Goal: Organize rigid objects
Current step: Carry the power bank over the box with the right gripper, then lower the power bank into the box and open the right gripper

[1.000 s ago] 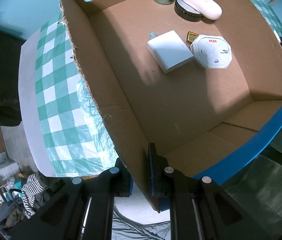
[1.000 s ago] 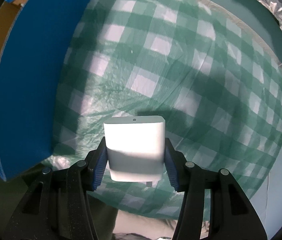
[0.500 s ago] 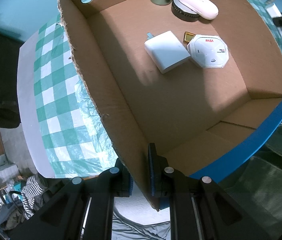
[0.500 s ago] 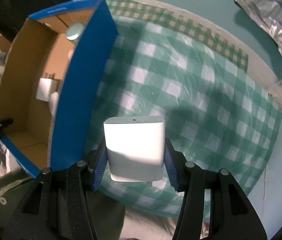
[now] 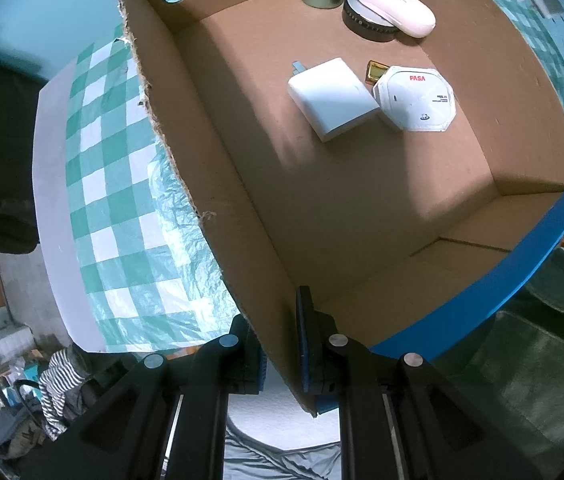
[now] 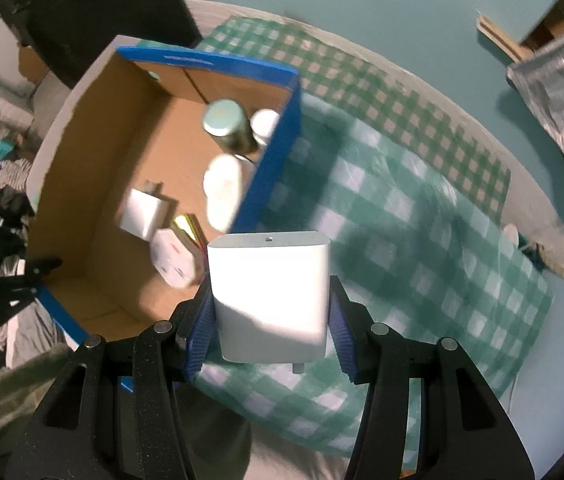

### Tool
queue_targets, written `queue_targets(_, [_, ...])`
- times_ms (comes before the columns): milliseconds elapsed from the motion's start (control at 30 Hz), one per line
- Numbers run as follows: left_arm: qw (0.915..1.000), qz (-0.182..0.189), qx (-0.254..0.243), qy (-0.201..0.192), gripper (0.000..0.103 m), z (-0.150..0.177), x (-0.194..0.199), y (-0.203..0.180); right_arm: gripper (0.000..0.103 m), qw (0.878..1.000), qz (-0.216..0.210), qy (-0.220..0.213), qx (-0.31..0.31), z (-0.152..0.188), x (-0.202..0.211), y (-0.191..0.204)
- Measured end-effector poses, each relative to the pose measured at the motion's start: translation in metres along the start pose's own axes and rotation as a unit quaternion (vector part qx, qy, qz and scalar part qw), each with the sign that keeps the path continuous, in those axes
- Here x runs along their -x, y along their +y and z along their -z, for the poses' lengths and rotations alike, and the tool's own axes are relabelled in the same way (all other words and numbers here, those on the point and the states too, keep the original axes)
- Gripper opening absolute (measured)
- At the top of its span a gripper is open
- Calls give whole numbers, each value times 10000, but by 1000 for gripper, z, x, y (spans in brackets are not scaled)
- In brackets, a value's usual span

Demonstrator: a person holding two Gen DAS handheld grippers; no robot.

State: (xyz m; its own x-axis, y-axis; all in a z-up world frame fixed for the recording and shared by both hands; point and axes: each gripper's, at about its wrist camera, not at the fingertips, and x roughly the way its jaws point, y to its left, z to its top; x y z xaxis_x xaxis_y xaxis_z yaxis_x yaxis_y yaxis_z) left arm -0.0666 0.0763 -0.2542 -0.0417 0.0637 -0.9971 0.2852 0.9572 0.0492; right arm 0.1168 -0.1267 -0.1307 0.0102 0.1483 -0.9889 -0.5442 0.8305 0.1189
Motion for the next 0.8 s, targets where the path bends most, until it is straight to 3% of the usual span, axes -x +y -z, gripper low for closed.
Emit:
queue_targets(333, [10000, 0, -7, -18, 12, 3, 0, 3, 52, 9983, -4, -81, 581, -40, -2, 40])
queue_targets(800, [10000, -28, -51, -35, 12, 2, 1, -1, 52, 9950, 64, 440, 890, -62, -62, 67])
